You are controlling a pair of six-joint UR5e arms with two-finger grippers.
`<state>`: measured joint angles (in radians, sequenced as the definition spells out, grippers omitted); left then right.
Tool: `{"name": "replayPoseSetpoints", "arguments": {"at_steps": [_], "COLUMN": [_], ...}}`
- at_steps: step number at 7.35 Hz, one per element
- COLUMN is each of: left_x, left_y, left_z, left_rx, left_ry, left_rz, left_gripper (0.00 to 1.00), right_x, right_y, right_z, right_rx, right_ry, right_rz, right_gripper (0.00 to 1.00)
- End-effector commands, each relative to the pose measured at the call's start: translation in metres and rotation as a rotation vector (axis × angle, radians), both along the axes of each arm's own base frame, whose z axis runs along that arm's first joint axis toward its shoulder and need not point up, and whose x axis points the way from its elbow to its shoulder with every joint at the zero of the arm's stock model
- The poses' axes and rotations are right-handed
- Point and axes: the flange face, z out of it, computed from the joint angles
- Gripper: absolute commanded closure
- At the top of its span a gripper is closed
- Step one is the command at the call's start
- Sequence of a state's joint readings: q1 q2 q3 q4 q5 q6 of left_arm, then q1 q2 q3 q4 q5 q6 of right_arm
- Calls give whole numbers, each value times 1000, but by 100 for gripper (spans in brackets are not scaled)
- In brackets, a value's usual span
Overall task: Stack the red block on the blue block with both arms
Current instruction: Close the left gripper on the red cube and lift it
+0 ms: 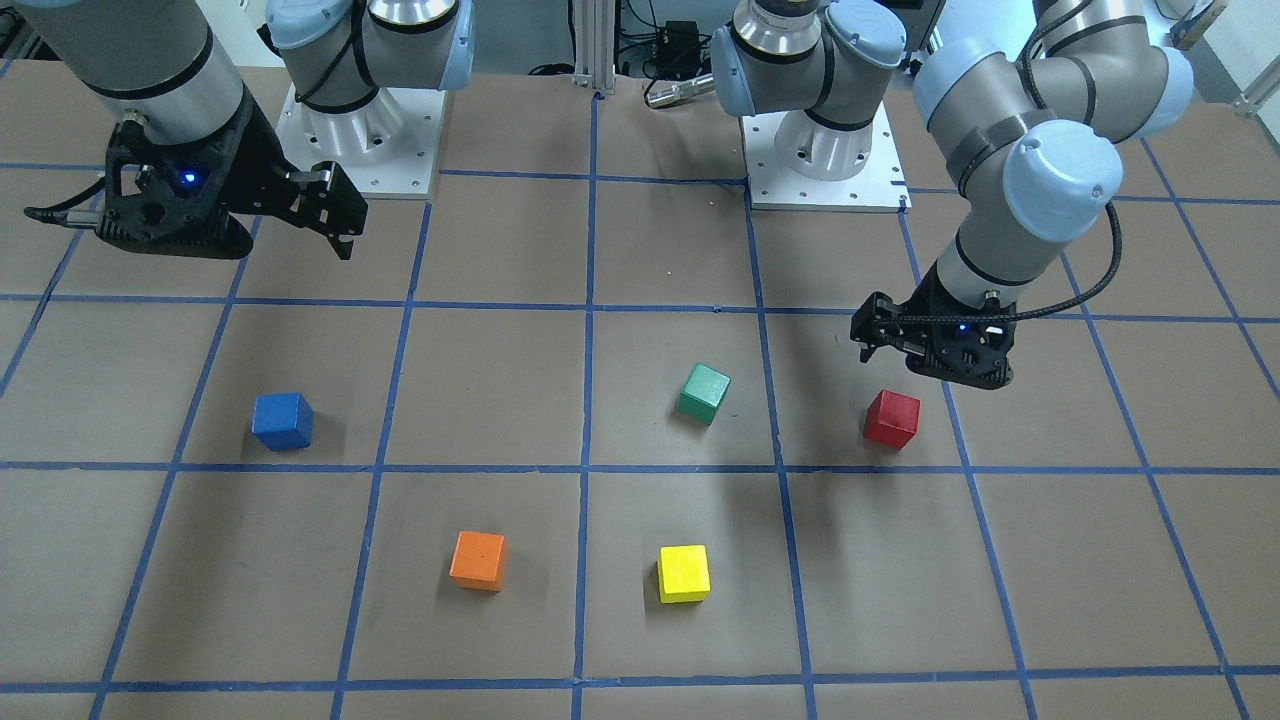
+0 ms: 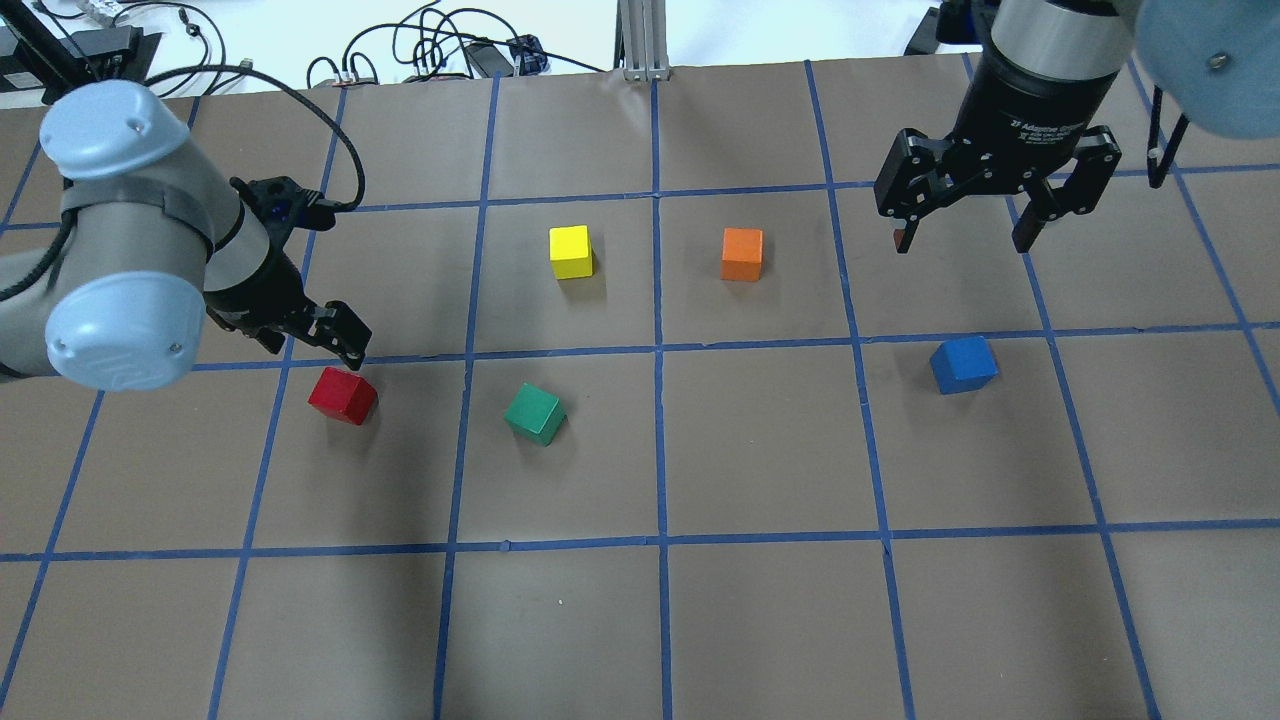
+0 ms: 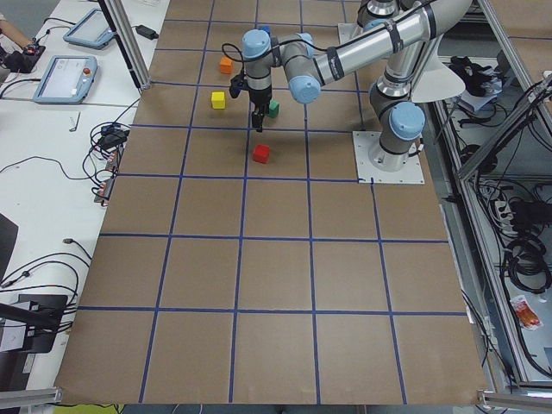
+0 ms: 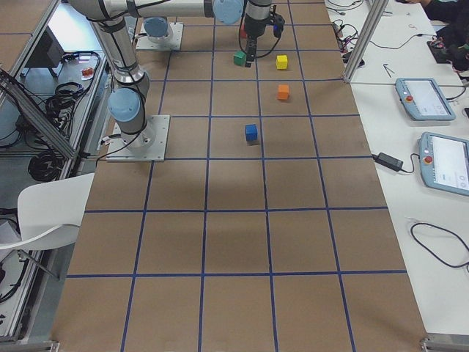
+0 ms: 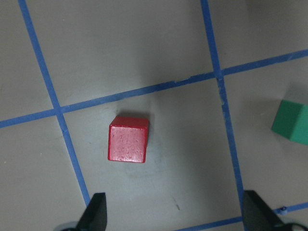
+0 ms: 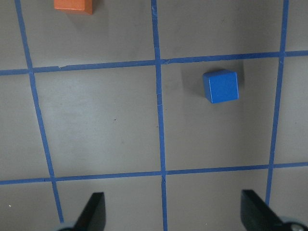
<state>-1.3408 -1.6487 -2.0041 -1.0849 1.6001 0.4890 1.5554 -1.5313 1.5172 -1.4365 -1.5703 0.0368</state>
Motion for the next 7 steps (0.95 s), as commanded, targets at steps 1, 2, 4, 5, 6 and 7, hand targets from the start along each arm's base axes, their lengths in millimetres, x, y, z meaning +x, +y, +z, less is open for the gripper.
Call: {"name": "replayPoseSetpoints", "arguments": {"at_steps": [1,2,4,5,6,7], "left_x": [17,18,20,21,23,23], "left_y": [13,10,5,-1,-5,-8], "left_z": [-46,-60,-82,-88,-92,-94], "left_rx": [-3,25,55,16,-11,-21], "left_ry": [9,16,23,13,5,1], "left_rz": [-25,-25,-23,-23,-25,-28], "left_gripper": [0,0,0,0,0,0], "right_x": [0,0,0,0,0,0], "right_y": [1,2,2,3,5,8], "right_z": [-1,-4,-5,-6,-9,-9], "right_rx": [3,7,6,7,13,13], "right_ry": [-1,0,0,0,2,1], "right_rz": [0,0,0,0,-1,-1], "right_gripper": [0,0,0,0,0,0]}}
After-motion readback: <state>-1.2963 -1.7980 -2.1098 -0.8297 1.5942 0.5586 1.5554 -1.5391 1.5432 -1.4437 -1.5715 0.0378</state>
